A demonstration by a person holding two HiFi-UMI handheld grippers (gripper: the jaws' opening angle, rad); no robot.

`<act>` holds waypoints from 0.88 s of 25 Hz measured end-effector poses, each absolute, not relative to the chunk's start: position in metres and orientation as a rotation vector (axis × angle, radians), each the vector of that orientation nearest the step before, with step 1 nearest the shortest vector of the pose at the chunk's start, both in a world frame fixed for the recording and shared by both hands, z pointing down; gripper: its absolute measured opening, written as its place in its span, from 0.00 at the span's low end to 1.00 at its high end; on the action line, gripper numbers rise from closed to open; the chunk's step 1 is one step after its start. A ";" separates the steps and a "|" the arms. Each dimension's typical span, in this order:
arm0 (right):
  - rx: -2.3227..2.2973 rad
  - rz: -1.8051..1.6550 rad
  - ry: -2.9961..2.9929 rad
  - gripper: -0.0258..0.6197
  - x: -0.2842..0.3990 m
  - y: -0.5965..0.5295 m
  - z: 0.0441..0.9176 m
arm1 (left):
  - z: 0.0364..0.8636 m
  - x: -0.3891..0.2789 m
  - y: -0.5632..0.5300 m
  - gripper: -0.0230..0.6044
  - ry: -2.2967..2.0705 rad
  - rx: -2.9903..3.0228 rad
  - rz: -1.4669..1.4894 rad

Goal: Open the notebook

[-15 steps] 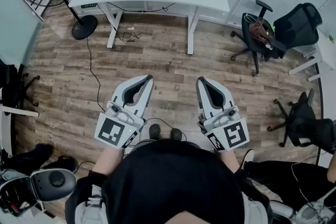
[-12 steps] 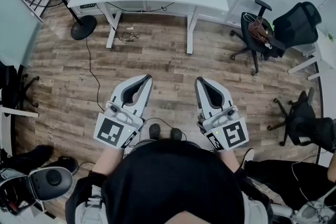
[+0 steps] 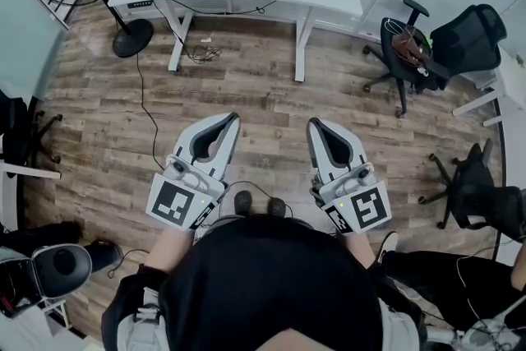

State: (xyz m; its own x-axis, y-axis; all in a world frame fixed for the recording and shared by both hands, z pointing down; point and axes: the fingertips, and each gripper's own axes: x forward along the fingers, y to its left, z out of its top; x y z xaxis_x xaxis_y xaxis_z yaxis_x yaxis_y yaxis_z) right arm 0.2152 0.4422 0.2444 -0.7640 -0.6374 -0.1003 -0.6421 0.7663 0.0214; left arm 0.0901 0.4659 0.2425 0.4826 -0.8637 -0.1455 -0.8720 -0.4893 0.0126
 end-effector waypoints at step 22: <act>-1.188 0.015 2.807 0.04 0.178 0.441 0.257 | 0.270 0.035 0.455 0.06 1.468 -2.768 0.148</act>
State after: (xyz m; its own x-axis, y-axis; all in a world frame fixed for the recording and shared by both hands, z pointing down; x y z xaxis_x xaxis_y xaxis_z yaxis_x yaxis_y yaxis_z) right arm 0.1781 0.4410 0.2575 -0.6924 -0.7159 -0.0897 -0.7168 0.6967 -0.0276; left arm 0.0347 0.4553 0.2699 0.5576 -0.8257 -0.0856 -0.8262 -0.5620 0.0391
